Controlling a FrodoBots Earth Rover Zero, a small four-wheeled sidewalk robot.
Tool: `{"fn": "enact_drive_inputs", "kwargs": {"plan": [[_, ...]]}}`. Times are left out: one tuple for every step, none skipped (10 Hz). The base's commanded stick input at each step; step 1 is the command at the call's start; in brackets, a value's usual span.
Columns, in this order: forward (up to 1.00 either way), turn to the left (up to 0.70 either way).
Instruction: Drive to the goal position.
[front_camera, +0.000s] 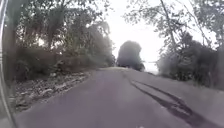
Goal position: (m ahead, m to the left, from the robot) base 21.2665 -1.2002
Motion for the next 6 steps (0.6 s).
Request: {"fn": "enact_drive_inputs", "kwargs": {"plan": [[0.7, 0.01], [0.7, 0.01], [0.7, 0.01], [0.7, 0.01], [0.7, 0.01], [0.7, 0.01]]}}
